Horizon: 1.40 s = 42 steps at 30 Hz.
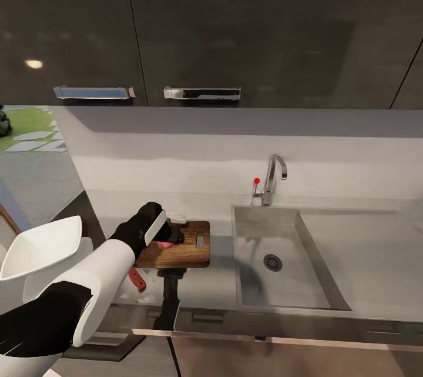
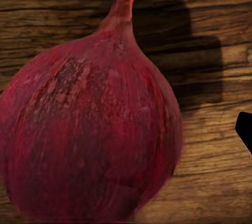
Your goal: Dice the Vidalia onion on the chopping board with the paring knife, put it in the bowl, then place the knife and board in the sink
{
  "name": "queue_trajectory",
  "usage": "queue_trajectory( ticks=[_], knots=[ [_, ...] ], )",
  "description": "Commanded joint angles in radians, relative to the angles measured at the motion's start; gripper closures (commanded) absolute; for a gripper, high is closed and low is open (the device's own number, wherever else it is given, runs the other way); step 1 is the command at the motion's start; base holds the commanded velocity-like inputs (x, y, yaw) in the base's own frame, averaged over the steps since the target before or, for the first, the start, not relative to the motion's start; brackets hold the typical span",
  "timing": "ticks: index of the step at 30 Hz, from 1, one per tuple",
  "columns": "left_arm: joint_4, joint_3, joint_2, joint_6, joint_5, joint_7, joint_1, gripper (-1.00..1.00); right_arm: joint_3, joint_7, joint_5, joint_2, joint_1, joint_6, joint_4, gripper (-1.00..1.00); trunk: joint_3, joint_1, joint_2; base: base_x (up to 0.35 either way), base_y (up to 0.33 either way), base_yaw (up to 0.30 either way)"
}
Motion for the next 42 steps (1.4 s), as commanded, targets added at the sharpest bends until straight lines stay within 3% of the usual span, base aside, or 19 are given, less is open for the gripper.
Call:
queue_trajectory(
  ticks=[1, 12, 20, 26, 34, 42],
  knots=[
    [-0.001, -0.005, 0.001, 0.003, 0.011, 0.010, -0.001, -1.00, -0.008, -0.003, 0.007, 0.000, -0.001, -0.003, 0.001, -1.00, -0.002, 0.000, -0.002, 0.000, 0.000, 0.000],
    [-0.033, 0.001, 0.001, 0.007, 0.011, 0.012, -0.001, -1.00, -0.008, -0.003, 0.007, 0.000, -0.001, -0.003, 0.001, -1.00, -0.002, 0.000, -0.002, 0.000, 0.000, 0.000],
    [-0.297, 0.001, 0.059, 0.021, 0.012, 0.015, -0.001, -1.00, -0.008, -0.003, 0.007, 0.000, -0.001, -0.003, 0.001, -1.00, -0.002, 0.000, -0.002, 0.000, 0.000, 0.000],
    [-0.412, -0.002, 0.073, 0.026, 0.013, 0.015, -0.001, -1.00, -0.008, -0.003, 0.007, 0.000, -0.001, -0.003, 0.001, -1.00, -0.002, 0.000, -0.002, -0.004, 0.000, 0.000],
    [-0.415, -0.002, 0.074, 0.026, 0.014, 0.015, -0.001, -1.00, -0.008, -0.003, 0.007, -0.001, -0.001, -0.003, 0.000, -1.00, -0.002, 0.000, -0.002, -0.230, 0.000, 0.000],
    [-0.352, -0.002, 0.075, 0.025, 0.017, 0.014, -0.001, -1.00, -0.008, -0.003, 0.007, 0.000, -0.001, -0.003, 0.001, -1.00, -0.002, 0.000, -0.002, -0.329, 0.000, 0.000]
  ],
)
